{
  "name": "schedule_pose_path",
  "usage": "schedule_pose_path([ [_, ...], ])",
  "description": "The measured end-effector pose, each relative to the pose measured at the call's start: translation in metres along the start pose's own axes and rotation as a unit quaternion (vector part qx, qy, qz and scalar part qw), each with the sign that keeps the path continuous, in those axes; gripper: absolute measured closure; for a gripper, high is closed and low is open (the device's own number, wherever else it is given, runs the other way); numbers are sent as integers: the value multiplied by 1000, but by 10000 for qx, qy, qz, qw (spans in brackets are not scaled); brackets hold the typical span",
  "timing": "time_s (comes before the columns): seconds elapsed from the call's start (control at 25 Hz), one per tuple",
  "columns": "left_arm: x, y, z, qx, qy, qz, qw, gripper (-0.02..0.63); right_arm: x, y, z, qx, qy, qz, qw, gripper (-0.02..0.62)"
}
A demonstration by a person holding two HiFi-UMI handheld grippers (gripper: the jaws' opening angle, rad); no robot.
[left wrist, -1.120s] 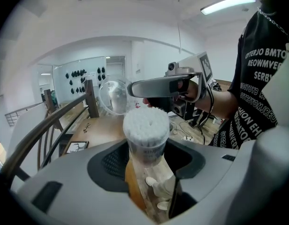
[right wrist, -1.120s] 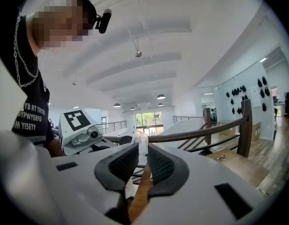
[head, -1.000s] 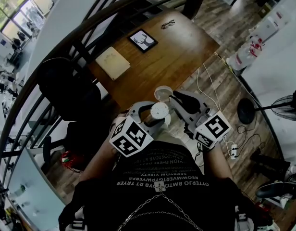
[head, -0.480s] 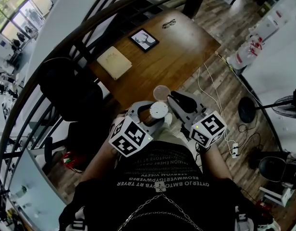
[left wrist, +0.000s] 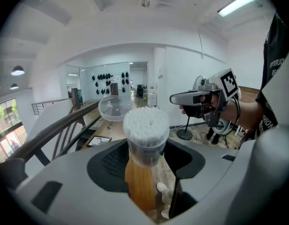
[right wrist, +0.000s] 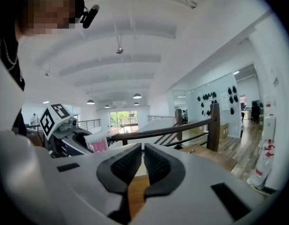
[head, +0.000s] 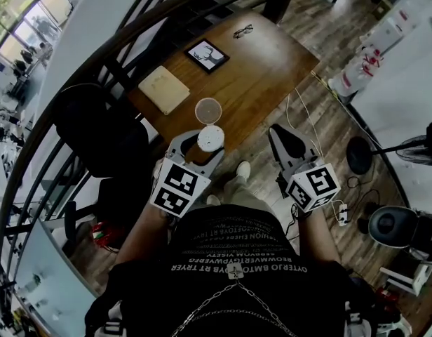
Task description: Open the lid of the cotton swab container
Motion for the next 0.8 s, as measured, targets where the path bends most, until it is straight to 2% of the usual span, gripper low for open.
schedule_pose_path([
  [0.24,-10,-10,-19,-372,-139,184,9990,353,14,-16,33,754,20,-10,9971,580],
  [0.4,-21,-20,-25,-696,-257,592,9955,354,10,-26,43,1033,-148,10,9945,581],
  [0.6,-37,-24,-17,-970,-376,980,9897,354,-2,-41,57,1136,-314,17,9930,581],
  [0.8,-55,-7,-3,-1015,-356,884,9903,353,-5,-42,82,997,-302,-26,9946,581],
])
Point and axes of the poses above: the fingertips, and each gripper's own axes: y forward along the fingers, z to its right, x out of its underside, the point moved 7 cm from there along -y, backward along the fingers, and after that the axes turned 12 degrees about -z, right-handed, at the moved point
